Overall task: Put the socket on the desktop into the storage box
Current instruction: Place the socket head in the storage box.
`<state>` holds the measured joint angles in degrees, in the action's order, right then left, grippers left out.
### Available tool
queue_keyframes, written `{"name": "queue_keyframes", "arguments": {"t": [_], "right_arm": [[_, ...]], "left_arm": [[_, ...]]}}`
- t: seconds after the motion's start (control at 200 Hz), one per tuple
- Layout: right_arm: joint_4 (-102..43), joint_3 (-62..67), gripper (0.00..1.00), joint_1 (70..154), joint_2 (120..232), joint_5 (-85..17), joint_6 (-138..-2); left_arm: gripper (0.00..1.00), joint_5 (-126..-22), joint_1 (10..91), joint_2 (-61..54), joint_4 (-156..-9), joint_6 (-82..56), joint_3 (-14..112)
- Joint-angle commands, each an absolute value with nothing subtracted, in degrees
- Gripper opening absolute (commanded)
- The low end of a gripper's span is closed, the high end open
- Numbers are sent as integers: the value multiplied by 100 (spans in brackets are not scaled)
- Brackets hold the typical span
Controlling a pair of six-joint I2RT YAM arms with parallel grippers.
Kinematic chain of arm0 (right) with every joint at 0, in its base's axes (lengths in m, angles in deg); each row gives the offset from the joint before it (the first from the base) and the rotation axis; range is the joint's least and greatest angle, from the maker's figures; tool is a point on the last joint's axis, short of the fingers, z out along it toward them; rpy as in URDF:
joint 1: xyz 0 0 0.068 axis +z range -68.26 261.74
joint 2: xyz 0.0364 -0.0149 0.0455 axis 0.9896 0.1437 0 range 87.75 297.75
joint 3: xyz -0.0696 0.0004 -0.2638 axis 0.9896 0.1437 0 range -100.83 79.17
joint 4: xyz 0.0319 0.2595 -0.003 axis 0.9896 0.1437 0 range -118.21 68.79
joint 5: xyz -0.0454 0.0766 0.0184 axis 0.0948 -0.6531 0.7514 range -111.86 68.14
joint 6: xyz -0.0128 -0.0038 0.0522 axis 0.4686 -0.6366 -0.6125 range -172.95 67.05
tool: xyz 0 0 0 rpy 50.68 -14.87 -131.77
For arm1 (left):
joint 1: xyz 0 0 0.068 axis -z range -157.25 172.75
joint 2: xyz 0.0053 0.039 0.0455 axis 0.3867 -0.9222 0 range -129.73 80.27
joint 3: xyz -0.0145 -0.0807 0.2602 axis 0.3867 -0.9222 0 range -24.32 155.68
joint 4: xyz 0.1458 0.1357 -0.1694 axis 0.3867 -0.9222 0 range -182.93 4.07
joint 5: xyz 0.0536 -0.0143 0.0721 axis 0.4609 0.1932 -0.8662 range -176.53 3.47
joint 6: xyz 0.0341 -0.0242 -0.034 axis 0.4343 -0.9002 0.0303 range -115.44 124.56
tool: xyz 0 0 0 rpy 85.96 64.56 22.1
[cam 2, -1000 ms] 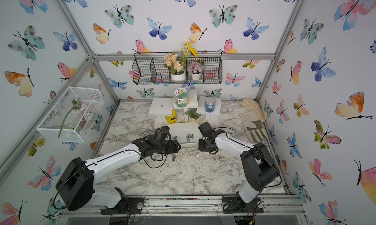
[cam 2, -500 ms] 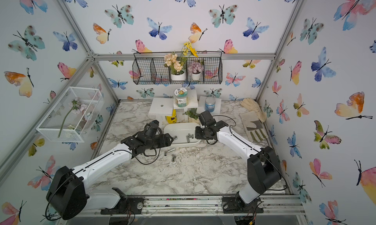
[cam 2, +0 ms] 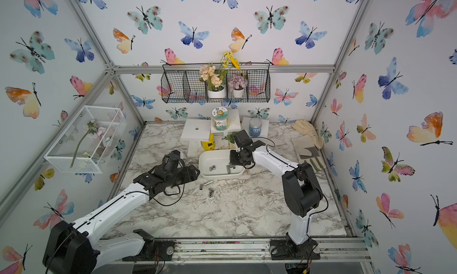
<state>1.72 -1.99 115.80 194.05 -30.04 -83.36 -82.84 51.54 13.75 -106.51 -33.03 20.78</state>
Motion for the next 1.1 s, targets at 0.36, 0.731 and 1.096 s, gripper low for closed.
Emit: {"name": "queue_keyframes", "arguments": {"t": [0.36,0.731,1.096], "right_arm": [[-65,-1109,28,11707,20473,-3468,-8442],[-153,-1433,28,11777,20953,-3553,-8546],[-196,-1610,30,11786,21261,-3499,-8609]], "left_arm": [[80,-8248,4913,1484,-10713,-3236,1902],[80,-8164,4890,1531,-10692,-3235,1753],[80,-8176,4885,1637,-10762,-3228,1673]]}}
